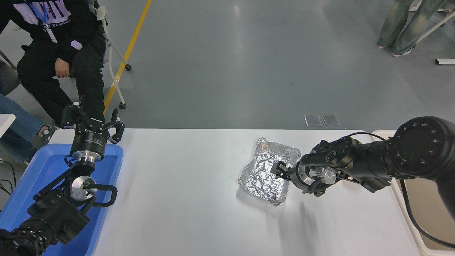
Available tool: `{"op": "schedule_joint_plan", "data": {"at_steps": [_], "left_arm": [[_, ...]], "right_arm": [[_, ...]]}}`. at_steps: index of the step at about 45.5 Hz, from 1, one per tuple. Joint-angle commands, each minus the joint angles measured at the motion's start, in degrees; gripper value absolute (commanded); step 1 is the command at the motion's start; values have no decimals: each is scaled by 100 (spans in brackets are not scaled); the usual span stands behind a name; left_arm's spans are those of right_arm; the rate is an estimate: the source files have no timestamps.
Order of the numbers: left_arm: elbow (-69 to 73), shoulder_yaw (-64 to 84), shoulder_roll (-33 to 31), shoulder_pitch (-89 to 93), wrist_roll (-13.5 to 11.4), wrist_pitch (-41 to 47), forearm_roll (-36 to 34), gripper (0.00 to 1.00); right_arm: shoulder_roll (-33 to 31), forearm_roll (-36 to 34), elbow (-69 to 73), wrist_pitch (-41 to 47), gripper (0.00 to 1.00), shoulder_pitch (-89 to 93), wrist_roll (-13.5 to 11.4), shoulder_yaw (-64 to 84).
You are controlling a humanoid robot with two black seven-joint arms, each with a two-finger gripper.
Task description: Pick up foil plate and place in dustbin
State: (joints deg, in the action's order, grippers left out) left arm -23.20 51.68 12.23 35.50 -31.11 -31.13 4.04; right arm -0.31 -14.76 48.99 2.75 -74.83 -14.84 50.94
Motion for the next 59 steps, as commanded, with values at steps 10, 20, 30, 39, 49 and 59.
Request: {"op": "schedule_joint_plan", "data": {"at_steps": [10, 20, 30, 39, 49, 59], "left_arm": [[-1, 0, 8, 1, 0, 1, 0, 99], [-1, 0, -1, -8, 0, 1, 0, 99], [-1, 0, -1, 1, 0, 1, -8, 99], [-1, 0, -1, 1, 0, 1, -8, 99], [-1, 0, -1, 1, 0, -8, -8, 99], [-1, 0, -1, 1, 0, -8, 0, 99]], "right_arm": [[31, 360, -768, -64, 79, 461, -1, -137], [31, 360, -786, -47, 38, 566, -1, -154], [31, 702, -795, -47, 20, 715, -1, -356], [31, 1098, -751, -29, 0, 777, -1, -567], [31, 1098, -672, 15, 0, 724, -1, -655], [31, 1063, -171, 68, 0, 294, 8, -638]]}}
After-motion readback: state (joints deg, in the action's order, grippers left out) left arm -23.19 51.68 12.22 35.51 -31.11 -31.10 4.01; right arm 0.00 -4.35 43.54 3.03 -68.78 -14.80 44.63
